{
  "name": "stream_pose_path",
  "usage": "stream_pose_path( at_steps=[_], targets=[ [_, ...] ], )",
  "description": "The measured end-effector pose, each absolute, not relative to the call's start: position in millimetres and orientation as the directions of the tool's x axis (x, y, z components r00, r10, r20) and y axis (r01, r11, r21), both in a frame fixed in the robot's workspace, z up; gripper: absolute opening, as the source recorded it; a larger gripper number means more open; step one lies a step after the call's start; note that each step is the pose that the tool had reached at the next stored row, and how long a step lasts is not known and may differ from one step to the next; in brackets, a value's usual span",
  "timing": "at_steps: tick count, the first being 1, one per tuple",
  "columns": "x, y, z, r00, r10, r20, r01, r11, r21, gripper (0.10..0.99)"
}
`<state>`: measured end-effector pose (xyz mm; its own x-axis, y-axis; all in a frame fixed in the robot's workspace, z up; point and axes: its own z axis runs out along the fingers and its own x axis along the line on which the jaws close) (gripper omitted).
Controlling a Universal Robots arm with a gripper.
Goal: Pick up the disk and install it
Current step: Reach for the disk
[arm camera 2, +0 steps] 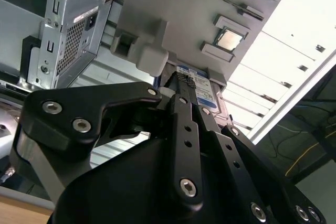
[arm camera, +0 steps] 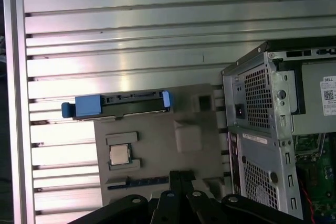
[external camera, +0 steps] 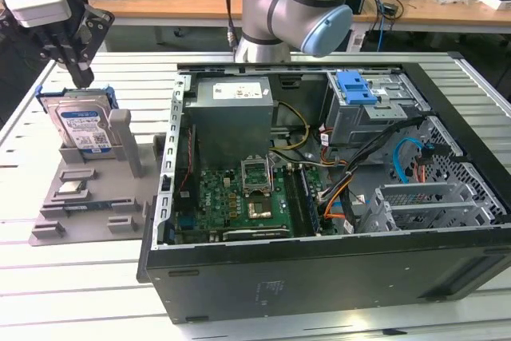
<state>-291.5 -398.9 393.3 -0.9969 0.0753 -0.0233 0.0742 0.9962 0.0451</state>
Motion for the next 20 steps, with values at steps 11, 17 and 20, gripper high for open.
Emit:
stream_pose_path(
  at_steps=[11, 17, 20],
  targets=[
    [-303.6, -398.8, 393.3, -0.997, 0.075, -0.023, 0.074, 0.996, 0.045, 0.106],
    [-310.5, -398.9, 393.2, -0.997, 0.075, -0.023, 0.074, 0.996, 0.045, 0.106],
    [-315.6, -398.9, 393.3, -0.997, 0.075, -0.023, 0.074, 0.996, 0.045, 0.106]
  ],
)
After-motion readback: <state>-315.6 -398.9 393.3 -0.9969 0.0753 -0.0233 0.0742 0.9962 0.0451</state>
